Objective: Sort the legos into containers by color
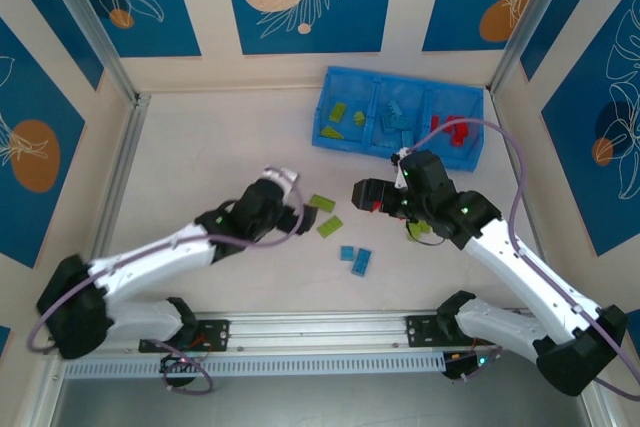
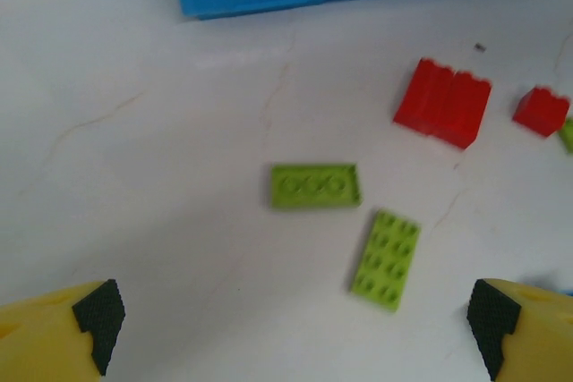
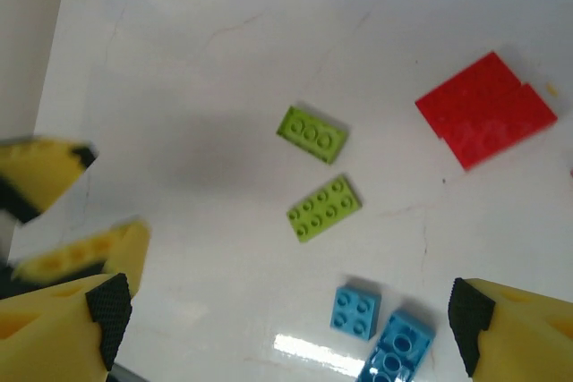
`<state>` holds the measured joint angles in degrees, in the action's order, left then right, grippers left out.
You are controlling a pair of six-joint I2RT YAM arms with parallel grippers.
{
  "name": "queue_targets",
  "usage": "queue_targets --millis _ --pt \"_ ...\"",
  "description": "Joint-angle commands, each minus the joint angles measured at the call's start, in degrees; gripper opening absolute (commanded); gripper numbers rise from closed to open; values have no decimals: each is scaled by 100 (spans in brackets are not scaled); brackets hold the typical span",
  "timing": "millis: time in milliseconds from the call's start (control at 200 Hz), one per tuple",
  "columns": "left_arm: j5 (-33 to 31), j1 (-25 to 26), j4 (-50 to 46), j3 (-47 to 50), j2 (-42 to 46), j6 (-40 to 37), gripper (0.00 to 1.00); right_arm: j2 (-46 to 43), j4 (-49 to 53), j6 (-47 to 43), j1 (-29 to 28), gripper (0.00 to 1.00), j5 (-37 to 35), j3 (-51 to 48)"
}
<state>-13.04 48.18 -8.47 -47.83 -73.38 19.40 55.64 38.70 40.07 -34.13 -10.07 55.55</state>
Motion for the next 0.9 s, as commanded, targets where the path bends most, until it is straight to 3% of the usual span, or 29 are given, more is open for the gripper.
queue_targets --millis 0,230,490,590,675,780,895 --pt "1140 -232 -883 -914 -1220 342 100 -257 223 150 -58 94 -49 3" --pt "1270 -430 -1633 -2658 -3380 26 100 -381 415 80 -103 94 -162 27" --pt "1352 -448 -1842 -3198 -4258 -94 100 -258 382 -17 -94 94 -277 11" --pt "1252 -450 -1869 -3189 -4380 -141 89 -179 275 -1 -92 94 -206 -18" --pt "1277 -448 -1912 -3197 -4429 -233 74 -76 235 -17 -102 94 -79 15" --pt "1179 -450 -1947 -3206 -4435 -344 70 7 274 -9 -133 94 -16 77" --pt "1052 -450 -1971 -3188 -4273 -479 60 -31 324 -1 -176 94 -37 130"
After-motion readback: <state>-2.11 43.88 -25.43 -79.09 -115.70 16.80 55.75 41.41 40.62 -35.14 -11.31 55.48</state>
